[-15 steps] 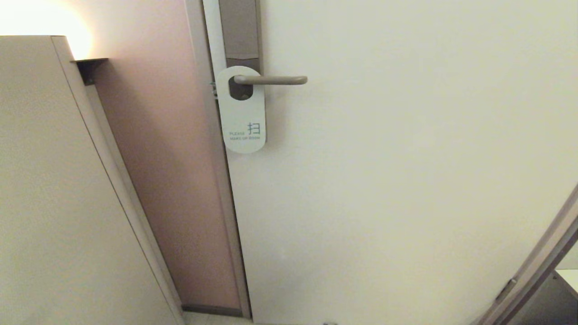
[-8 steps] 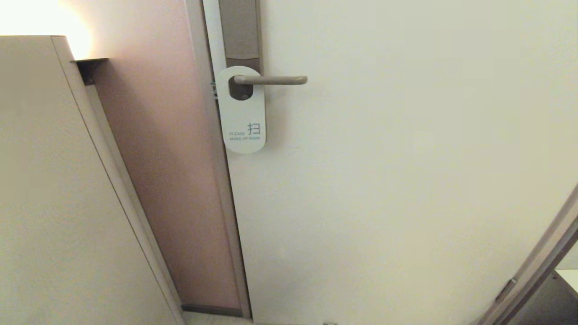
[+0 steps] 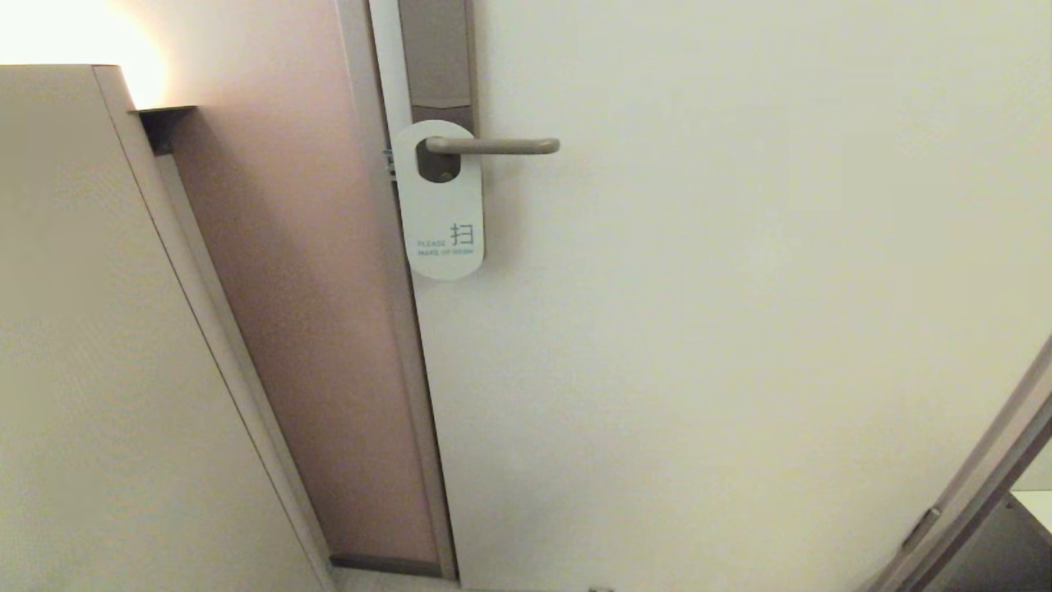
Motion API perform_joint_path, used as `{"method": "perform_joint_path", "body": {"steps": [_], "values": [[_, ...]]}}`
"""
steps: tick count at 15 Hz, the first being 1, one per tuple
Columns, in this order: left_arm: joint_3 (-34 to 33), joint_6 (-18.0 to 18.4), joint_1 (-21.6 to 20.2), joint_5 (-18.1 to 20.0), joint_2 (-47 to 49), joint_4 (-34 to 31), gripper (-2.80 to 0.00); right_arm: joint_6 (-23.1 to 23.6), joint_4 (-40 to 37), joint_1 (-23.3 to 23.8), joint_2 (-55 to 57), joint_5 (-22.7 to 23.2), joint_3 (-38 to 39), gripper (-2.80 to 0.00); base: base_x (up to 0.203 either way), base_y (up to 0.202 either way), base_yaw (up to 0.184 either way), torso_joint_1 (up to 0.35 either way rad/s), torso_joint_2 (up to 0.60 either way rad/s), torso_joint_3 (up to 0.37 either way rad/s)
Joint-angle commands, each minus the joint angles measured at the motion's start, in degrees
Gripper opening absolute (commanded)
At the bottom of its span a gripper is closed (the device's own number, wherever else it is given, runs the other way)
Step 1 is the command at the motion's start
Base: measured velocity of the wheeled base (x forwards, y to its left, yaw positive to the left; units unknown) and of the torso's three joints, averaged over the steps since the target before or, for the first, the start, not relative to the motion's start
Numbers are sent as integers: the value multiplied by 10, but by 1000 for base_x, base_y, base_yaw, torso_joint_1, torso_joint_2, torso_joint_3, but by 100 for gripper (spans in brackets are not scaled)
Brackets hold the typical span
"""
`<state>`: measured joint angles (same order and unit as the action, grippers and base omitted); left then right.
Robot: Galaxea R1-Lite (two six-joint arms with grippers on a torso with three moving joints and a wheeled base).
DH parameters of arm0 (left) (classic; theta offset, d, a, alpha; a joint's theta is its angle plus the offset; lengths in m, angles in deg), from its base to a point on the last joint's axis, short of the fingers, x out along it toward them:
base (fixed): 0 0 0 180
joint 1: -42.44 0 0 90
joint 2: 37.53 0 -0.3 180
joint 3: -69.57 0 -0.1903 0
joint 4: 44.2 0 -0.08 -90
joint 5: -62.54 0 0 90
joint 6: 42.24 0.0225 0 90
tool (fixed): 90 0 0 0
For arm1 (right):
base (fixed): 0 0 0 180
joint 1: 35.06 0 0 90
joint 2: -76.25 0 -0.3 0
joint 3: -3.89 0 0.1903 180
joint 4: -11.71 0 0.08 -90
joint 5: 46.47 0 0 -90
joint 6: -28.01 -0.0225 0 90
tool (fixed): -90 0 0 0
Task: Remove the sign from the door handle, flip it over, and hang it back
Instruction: Take down the sign
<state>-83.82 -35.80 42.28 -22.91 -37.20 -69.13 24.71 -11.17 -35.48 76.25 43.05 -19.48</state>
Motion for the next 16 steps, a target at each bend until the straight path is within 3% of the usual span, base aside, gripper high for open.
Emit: {"method": "perform_joint_path", "body": {"steps": [1,6,11,16], "values": [[22,0,0,9,19,-2,-280,0,0,0,0,0,0,-280,0,0,0,0,0,0],[112,-12,17,25,143,1,-280,0,0,0,0,0,0,-280,0,0,0,0,0,0],[209,-79,134,26,282,10,-280,0,0,0,0,0,0,-280,0,0,0,0,0,0],[220,-89,162,27,424,111,-280,0,0,0,0,0,0,-280,0,0,0,0,0,0]]}}
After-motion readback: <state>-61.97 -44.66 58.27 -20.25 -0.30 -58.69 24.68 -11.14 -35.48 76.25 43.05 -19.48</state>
